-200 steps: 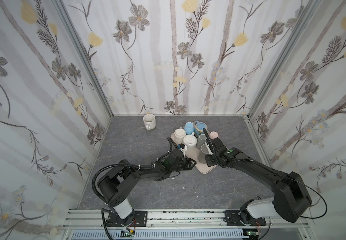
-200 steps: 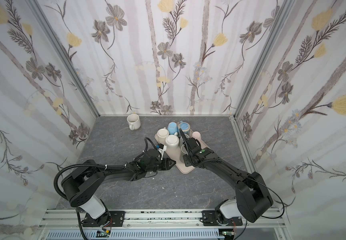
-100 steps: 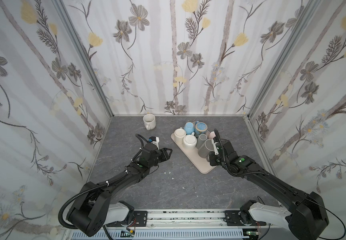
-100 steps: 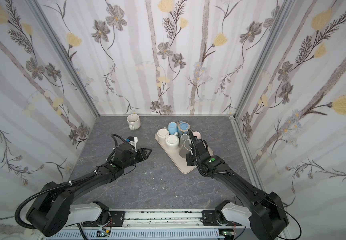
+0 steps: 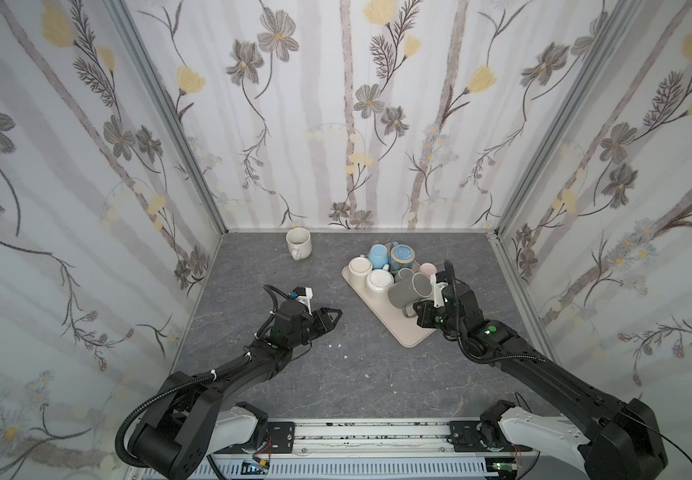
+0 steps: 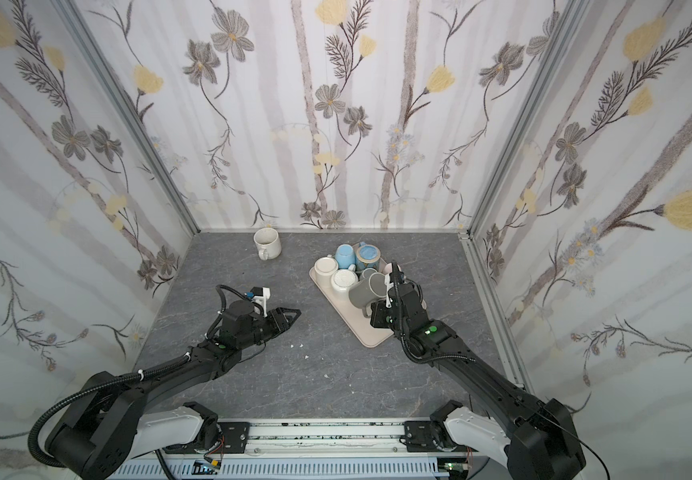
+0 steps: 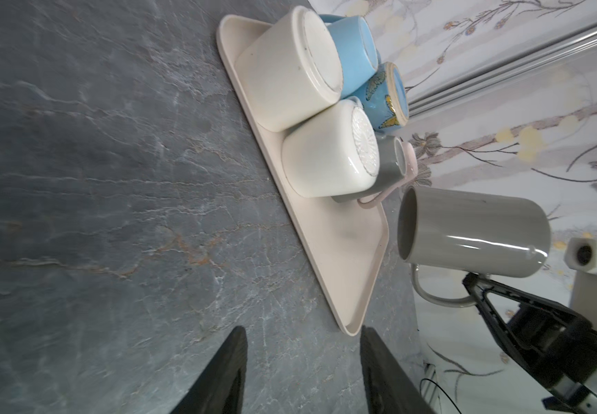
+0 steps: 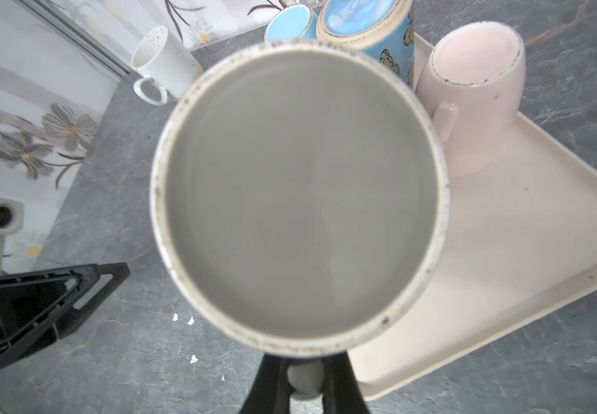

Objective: Turn the mug right side up
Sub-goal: Pick up the mug from the tray, then place the mug at the top-center of the table.

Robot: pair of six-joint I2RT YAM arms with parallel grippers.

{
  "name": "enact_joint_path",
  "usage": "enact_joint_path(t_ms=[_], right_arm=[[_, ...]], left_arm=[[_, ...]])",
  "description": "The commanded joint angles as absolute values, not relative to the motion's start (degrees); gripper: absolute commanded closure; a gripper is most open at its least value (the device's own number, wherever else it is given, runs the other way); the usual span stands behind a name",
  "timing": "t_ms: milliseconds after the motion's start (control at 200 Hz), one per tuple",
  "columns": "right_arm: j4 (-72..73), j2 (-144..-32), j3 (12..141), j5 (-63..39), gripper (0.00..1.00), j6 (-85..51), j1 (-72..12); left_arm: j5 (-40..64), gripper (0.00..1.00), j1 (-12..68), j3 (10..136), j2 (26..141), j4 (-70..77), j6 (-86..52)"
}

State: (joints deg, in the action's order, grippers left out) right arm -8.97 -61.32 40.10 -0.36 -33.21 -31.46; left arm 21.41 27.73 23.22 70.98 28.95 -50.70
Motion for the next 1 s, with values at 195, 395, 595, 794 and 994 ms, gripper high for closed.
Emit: enact_joint_path(t_ms=[195,395,595,794,994], right_arm=[[8.78,-58.30,36.71,-8.08,1.00,-45.32,-29.12],[13.80,-57.52,35.55,-10.84,1.00,-49.70,-28.65],[17.58,-57.56,34.97,-14.03,1.00,-52.59,-28.56],[22.01,-57.67,33.61,-17.99,1.00,-55.79,-28.52],[26.69,-58.20,32.51,-21.13,1.00,-58.86,-28.65]], left_arm=[[25.50,0.45,35.85,24.80,79.54,53.86,-62.24],[27.14,0.45,40.34,27.91,90.29,71.70,-71.22],[29.27,0.46,42.41,32.87,99.25,83.63,-77.44],[30.17,0.46,42.28,35.65,102.98,87.98,-79.80],[31.41,0.48,41.71,37.90,104.98,90.46,-82.20]])
